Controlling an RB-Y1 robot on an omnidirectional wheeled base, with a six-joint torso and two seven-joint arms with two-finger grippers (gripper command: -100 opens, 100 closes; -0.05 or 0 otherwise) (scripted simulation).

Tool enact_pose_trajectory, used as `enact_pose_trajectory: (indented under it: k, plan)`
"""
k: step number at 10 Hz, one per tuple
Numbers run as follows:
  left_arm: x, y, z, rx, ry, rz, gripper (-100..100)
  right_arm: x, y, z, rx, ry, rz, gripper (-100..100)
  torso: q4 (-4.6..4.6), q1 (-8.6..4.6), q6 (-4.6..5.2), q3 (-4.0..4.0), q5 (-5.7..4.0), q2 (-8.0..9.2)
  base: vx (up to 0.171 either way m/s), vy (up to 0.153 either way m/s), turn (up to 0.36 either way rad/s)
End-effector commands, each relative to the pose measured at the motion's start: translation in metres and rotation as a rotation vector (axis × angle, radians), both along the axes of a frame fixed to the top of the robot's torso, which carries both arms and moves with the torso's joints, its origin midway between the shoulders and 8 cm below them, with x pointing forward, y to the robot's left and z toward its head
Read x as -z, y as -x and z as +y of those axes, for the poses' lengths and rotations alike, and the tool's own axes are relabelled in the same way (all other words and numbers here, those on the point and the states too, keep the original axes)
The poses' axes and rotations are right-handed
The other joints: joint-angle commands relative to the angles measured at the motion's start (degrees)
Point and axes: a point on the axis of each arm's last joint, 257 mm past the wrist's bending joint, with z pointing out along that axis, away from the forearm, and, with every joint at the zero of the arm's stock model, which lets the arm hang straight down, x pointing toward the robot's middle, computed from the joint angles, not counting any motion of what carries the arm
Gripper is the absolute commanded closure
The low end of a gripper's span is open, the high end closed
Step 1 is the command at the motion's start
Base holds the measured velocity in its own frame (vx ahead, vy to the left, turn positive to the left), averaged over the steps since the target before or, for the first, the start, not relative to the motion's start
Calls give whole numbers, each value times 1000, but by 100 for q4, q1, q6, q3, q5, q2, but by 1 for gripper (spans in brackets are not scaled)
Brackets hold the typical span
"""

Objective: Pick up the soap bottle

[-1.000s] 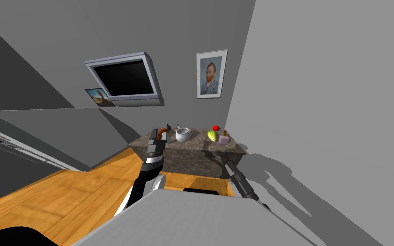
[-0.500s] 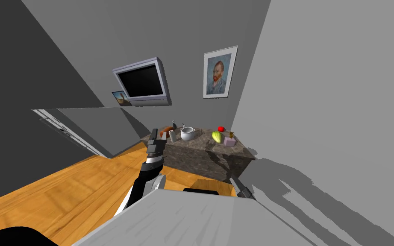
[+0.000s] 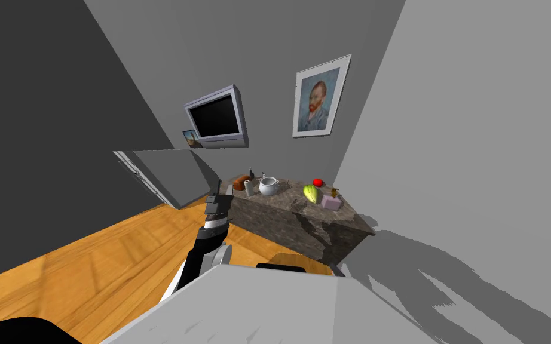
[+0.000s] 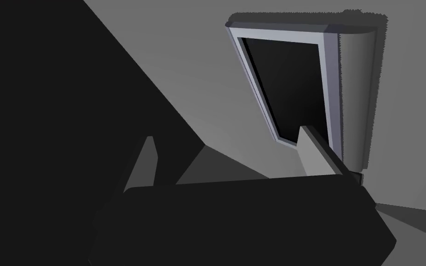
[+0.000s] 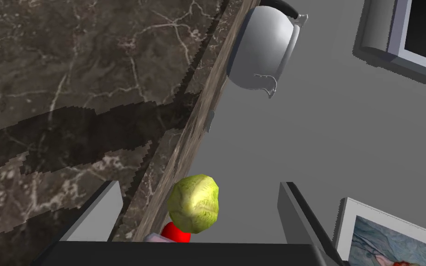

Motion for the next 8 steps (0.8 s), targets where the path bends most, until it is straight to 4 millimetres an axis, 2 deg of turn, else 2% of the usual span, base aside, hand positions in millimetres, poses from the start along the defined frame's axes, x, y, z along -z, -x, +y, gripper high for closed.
enact_pose_trajectory:
  k: [1,2,3,4,5,6,7,8]
  plan:
    - [0,0,0,0,0,0,0,1,6,-7,-16,22,11,-100,0,0,0,0,0,0,5,-10,-17]
    - [0,0,0,0,0,0,0,18,30,-18,-20,73,63,-100,0,1,4,1,0,1,10,1,375]
    - [0,0,0,0,0,0,0,18,32,-22,-37,90,69,-100,0,2,-5,0,1,-1,13,-10,203]
    - [0,0,0,0,0,0,0,19,33,-24,-45,98,72,-100,0,-1,2,-1,0,-2,8,-9,-34]
    - [0,0,0,0,0,0,0,33,58,-38,-55,155,124,-100,0,1,4,0,0,-1,16,1,336]
    - [0,0,0,0,0,0,0,33,60,-44,-77,176,131,-100,-1,2,-4,-2,1,-4,19,-14,193]
    - [0,0,0,0,0,0,0,45,85,-58,-83,227,182,-100,-1,-1,2,-3,-1,-6,33,-10,348]
    - [0,0,0,0,0,0,0,45,86,-63,-104,249,185,-100,-2,-1,-2,-5,0,-9,26,-19,212]
